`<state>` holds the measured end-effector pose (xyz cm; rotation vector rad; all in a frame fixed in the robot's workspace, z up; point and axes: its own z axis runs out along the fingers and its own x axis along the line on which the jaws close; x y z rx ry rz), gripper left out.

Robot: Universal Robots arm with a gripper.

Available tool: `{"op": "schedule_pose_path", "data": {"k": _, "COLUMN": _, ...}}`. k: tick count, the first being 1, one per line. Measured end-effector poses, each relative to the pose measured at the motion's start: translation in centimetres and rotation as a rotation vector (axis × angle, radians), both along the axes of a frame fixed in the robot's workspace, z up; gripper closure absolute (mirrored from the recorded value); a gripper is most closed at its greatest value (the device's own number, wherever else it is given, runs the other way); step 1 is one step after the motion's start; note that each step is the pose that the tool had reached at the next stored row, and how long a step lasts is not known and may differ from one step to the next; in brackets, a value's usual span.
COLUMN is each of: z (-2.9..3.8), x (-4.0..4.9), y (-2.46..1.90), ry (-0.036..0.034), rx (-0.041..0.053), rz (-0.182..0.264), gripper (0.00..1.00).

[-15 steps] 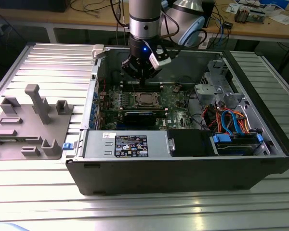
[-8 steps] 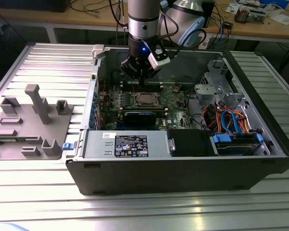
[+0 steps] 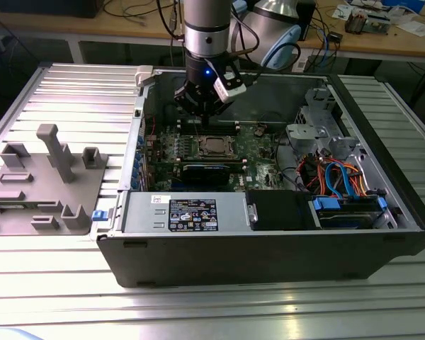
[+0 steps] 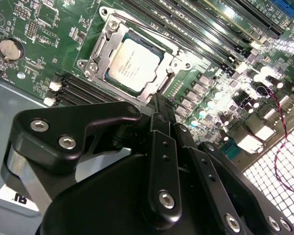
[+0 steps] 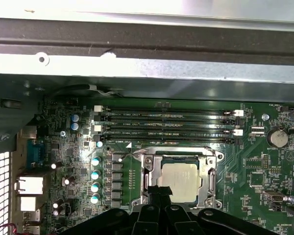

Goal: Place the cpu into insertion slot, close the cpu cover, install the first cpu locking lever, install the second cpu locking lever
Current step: 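Install the first cpu locking lever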

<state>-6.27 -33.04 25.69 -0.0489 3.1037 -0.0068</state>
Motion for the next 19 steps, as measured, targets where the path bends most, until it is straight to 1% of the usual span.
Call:
{"op": "schedule_pose_path", "data": {"k": 5, "z": 0.00, "x": -0.11, "y": 0.00, "ry": 0.0000, "rx": 0.0000, "rz": 0.000, "gripper": 0.89}}
{"op": "schedule_pose_path", "data": {"k": 14, "z": 0.00, "x": -1.32, "y": 0.00, "ry": 0.0000, "rx": 0.0000, "rz": 0.000, "gripper": 0.89}}
{"op": "schedule_pose_path", "data": {"k": 19, "z": 0.00, "x": -1.64, "y": 0.00, "ry": 0.0000, "rx": 0.0000, "rz": 0.000, "gripper": 0.89}}
